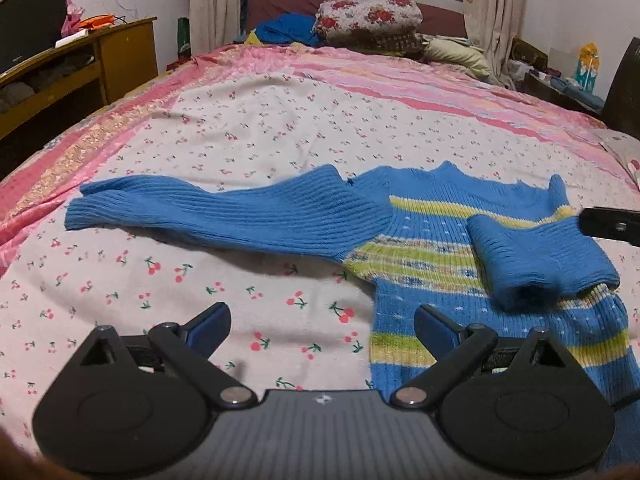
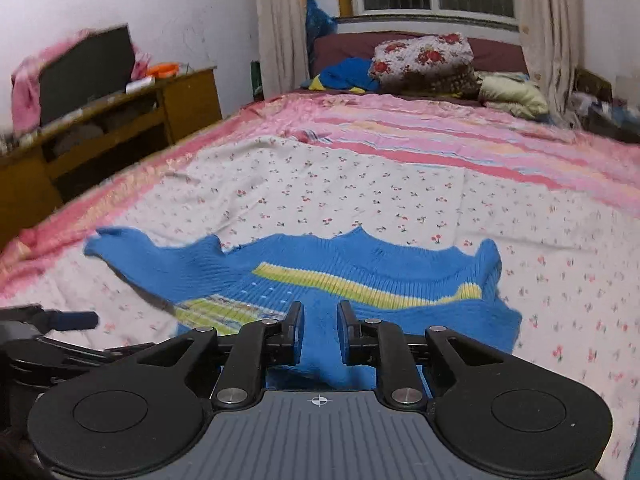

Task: Fold small clothes

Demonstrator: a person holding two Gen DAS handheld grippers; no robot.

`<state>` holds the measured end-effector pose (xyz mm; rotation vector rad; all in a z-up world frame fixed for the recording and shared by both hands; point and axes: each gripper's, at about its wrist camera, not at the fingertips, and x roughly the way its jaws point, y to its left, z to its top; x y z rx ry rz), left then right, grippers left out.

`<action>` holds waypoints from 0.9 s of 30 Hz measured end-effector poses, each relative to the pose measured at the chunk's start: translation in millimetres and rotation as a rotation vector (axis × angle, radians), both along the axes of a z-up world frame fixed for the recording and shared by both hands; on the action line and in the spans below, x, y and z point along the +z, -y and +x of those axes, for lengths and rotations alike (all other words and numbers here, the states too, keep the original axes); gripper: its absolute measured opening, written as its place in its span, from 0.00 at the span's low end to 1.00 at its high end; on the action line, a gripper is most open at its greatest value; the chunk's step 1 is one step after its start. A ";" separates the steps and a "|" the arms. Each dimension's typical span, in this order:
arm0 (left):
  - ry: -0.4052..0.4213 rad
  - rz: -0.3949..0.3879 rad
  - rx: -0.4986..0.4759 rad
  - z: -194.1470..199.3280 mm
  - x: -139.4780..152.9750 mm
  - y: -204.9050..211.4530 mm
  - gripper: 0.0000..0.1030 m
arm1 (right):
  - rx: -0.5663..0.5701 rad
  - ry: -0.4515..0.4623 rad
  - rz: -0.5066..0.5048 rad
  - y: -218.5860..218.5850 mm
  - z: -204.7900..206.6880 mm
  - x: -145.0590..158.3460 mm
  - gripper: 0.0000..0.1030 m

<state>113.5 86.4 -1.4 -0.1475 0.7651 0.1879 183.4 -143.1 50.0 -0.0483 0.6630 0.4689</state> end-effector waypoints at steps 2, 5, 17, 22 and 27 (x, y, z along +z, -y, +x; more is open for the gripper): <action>0.007 0.004 0.007 -2.0 2.6 -2.7 1.00 | -0.022 -0.003 0.015 5.3 -2.5 3.3 0.18; 0.013 0.006 0.011 -5.7 5.2 -4.1 1.00 | -0.042 -0.001 -0.051 4.5 -10.5 -2.1 0.19; 0.014 0.026 0.014 -12.4 3.5 -9.4 1.00 | -0.108 -0.252 0.069 4.7 -4.4 -56.9 0.26; 0.013 0.031 0.026 -11.6 2.2 -13.3 1.00 | -0.100 -0.201 0.011 -15.8 10.1 -60.5 0.27; 0.014 0.033 0.039 -12.0 3.7 -17.1 1.00 | -0.080 -0.087 0.040 -37.3 30.7 -42.1 0.27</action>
